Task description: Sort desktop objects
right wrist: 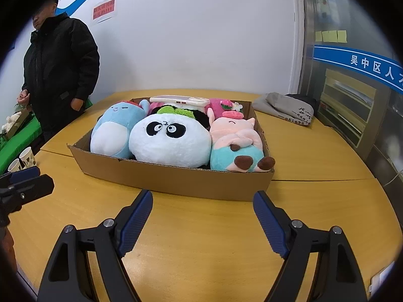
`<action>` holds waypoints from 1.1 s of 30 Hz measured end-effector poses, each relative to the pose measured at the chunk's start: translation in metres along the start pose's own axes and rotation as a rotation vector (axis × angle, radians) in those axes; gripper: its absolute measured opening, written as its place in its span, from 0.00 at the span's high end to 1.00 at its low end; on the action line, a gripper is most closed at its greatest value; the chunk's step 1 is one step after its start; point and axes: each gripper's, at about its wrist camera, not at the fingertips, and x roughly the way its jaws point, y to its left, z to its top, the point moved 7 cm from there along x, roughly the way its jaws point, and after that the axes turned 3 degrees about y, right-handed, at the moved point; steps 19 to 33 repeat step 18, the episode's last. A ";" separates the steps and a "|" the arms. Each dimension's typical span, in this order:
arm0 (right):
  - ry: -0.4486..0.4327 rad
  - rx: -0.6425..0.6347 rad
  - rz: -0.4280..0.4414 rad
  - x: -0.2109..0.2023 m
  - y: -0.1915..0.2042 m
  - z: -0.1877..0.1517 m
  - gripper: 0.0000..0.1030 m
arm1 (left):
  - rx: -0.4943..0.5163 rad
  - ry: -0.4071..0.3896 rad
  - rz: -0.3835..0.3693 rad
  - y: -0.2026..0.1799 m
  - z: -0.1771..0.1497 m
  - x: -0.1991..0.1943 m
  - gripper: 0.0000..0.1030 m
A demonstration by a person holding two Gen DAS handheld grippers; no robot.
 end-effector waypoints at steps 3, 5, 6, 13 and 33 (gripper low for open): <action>0.008 0.005 0.003 0.002 0.000 -0.001 0.20 | -0.010 -0.016 -0.005 0.002 0.004 0.000 0.00; 0.012 -0.001 0.004 0.003 0.001 -0.003 0.20 | -0.010 -0.027 -0.017 0.001 0.007 -0.001 0.00; 0.015 -0.003 0.008 0.004 0.002 -0.004 0.20 | -0.009 -0.031 -0.023 0.000 0.008 0.000 0.00; 0.036 -0.025 0.024 0.009 0.013 -0.010 0.20 | 0.014 -0.054 0.020 -0.001 0.008 0.000 0.00; 0.036 -0.019 0.025 0.009 0.013 -0.012 0.20 | 0.015 -0.029 0.047 0.001 0.003 0.004 0.00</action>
